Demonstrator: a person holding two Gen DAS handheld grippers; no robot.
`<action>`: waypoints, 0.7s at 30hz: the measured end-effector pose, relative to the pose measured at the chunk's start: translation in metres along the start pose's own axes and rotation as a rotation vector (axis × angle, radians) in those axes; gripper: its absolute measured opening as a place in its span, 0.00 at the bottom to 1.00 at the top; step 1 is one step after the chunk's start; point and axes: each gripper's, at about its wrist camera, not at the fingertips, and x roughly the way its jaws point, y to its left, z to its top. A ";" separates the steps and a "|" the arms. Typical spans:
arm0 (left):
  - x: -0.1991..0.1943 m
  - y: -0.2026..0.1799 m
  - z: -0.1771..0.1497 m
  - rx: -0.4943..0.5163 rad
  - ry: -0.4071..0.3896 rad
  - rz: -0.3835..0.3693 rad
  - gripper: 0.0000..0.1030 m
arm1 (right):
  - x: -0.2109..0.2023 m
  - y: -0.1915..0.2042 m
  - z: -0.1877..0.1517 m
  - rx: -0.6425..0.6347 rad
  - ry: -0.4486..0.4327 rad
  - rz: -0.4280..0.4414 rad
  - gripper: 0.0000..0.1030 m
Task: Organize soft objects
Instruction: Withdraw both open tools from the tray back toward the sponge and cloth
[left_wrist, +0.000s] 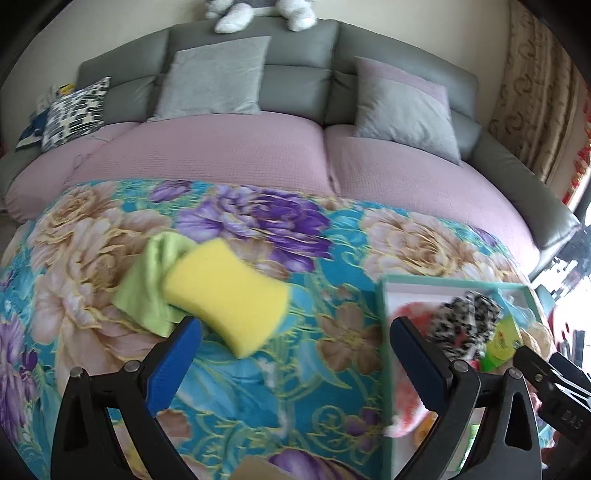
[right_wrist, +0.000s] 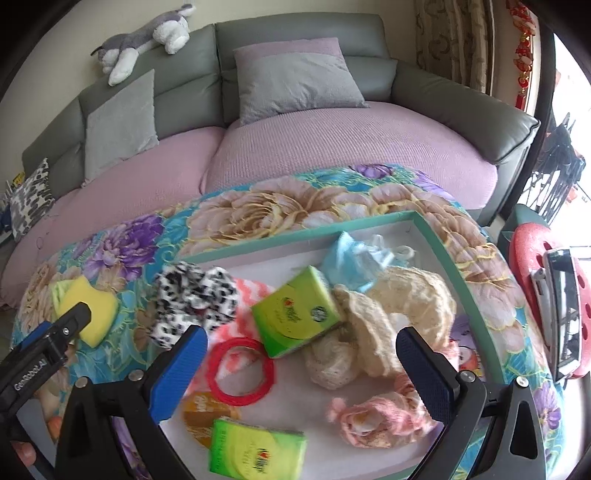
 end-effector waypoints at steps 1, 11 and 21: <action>-0.001 0.007 0.001 -0.007 -0.005 0.012 0.98 | 0.000 0.007 0.000 -0.010 -0.003 0.016 1.00; -0.024 0.110 0.006 -0.169 -0.054 0.205 0.98 | 0.004 0.084 0.000 -0.122 -0.012 0.139 1.00; -0.019 0.182 0.000 -0.292 -0.078 0.245 0.98 | 0.027 0.160 -0.009 -0.217 0.009 0.222 1.00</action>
